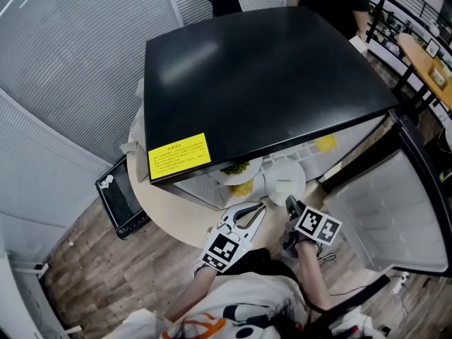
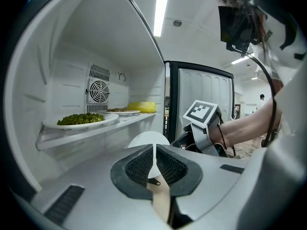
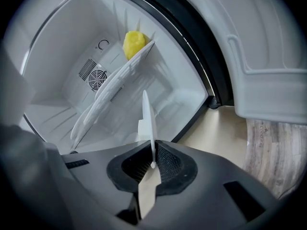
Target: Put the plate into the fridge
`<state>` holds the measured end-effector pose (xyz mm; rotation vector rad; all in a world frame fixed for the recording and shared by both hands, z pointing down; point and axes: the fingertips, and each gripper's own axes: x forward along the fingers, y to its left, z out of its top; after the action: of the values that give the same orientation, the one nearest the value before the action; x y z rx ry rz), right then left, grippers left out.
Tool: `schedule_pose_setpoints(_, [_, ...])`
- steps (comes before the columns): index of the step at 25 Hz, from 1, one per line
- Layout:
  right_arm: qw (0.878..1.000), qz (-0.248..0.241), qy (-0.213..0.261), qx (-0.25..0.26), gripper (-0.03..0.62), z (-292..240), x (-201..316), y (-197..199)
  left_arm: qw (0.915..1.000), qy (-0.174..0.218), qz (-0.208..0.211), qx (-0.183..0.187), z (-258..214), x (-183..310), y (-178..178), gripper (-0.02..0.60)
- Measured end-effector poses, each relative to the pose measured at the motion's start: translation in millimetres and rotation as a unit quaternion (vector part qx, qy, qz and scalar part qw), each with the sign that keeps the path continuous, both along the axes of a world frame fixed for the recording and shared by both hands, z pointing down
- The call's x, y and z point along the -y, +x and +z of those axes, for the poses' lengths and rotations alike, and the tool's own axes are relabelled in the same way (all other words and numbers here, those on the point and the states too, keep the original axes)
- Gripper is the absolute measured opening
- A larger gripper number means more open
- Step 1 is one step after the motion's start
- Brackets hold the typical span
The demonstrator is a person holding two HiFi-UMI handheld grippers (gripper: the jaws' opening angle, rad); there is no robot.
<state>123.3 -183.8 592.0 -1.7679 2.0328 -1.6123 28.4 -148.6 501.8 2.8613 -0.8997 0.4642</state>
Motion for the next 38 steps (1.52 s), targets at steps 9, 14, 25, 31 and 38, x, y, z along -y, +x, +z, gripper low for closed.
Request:
schedule_pose_setpoints(9, [1.000,0.008,-0.003,0.000,0.028,11.2,25.1,-2.7,1.0000,-0.004,0.004,-0.006,2.5,5.9,-1.7,0.014])
schedule_pose_setpoints(14, [1.000,0.007,0.003,-0.005,0.028,13.1,40.7,-5.7,1.0000,-0.004,0.000,-0.005,1.8,7.8,-3.9,0.014])
schedule_pose_setpoints(25, [0.998,0.003,0.017,-0.053,0.054,20.3,81.3,-6.6,1.0000,-0.002,-0.007,0.000,2.4,8.2,-8.2,0.014])
schedule_pose_setpoints(31, [0.995,-0.016,0.018,-0.095,0.078,27.1,90.6,-2.1,0.9999,0.000,-0.015,0.002,1.4,7.2,-14.4,0.014])
schedule_pose_setpoints(38, [0.983,-0.039,0.033,-0.177,0.135,29.8,91.7,4.3,0.9999,0.000,-0.017,0.004,0.9,6.3,-16.0,0.014])
